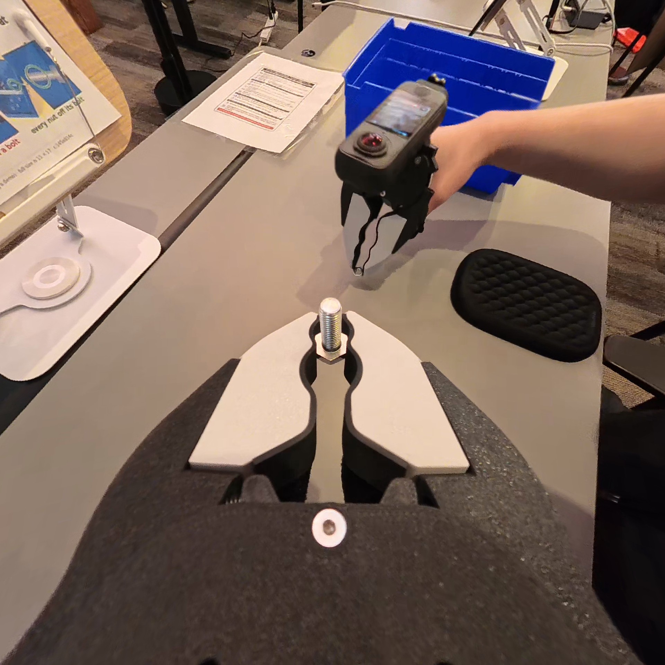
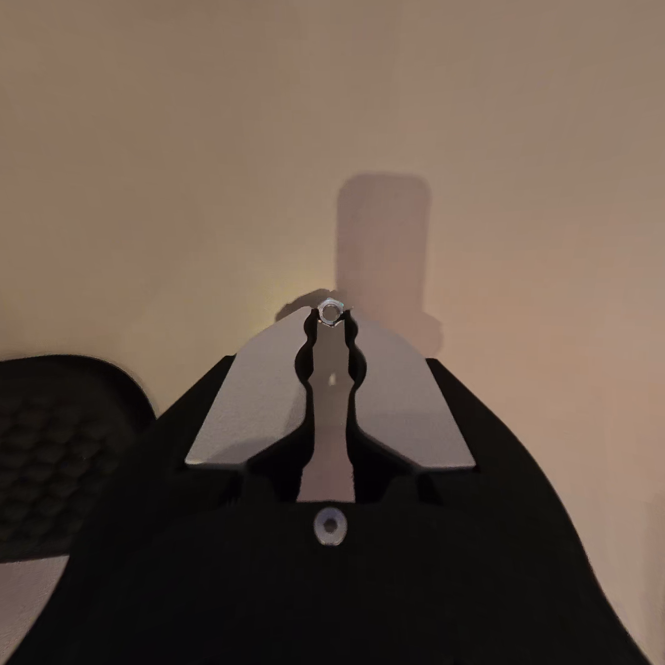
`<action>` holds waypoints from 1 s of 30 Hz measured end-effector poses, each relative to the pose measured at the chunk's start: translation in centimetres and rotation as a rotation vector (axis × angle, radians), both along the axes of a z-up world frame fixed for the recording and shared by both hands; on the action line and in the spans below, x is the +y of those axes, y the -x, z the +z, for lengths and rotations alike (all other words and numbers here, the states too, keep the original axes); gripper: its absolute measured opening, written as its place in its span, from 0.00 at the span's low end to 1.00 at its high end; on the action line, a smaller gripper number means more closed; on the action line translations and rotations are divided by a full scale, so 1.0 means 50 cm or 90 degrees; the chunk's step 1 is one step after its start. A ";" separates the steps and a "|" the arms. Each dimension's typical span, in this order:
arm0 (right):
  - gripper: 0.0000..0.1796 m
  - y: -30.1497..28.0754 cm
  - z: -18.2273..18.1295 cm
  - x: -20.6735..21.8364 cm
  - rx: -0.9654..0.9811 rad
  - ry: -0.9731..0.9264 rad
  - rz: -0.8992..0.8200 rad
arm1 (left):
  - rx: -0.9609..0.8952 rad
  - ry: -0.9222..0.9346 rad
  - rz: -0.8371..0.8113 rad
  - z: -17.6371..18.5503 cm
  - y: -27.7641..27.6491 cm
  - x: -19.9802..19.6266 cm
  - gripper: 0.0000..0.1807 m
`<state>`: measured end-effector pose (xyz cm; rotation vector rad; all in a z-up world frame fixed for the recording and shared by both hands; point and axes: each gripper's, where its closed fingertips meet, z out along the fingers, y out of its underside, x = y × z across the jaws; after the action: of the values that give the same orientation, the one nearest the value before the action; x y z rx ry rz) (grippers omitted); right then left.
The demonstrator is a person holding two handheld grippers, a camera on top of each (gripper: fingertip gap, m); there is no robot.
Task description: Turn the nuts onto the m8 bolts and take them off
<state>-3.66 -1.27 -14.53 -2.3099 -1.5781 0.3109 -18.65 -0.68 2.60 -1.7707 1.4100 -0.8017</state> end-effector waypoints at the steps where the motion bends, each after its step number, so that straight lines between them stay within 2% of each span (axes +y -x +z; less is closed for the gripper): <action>1: 0.08 0.004 -0.001 -0.003 0.000 -0.012 0.007 | 0.001 -0.001 -0.003 0.000 -0.001 -0.003 0.06; 13: 0.09 0.014 -0.027 -0.033 -0.027 -0.011 0.027 | -0.004 0.004 -0.017 0.004 -0.003 -0.014 0.05; 19: 0.12 0.015 0.013 -0.034 -0.077 -0.032 0.149 | -0.008 0.005 -0.019 0.007 -0.002 -0.014 0.06; 23: 0.12 0.013 -0.003 -0.048 -0.136 0.020 0.198 | -0.005 0.003 -0.017 0.006 -0.002 -0.013 0.06; 30: 0.12 0.008 -0.019 -0.046 -0.197 -0.007 0.299 | 0.000 0.005 -0.015 0.002 -0.003 -0.011 0.06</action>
<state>-4.06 -3.59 -15.49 -2.0252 -2.2667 0.0481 -18.51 -1.23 2.68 -1.7623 1.4321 -0.8206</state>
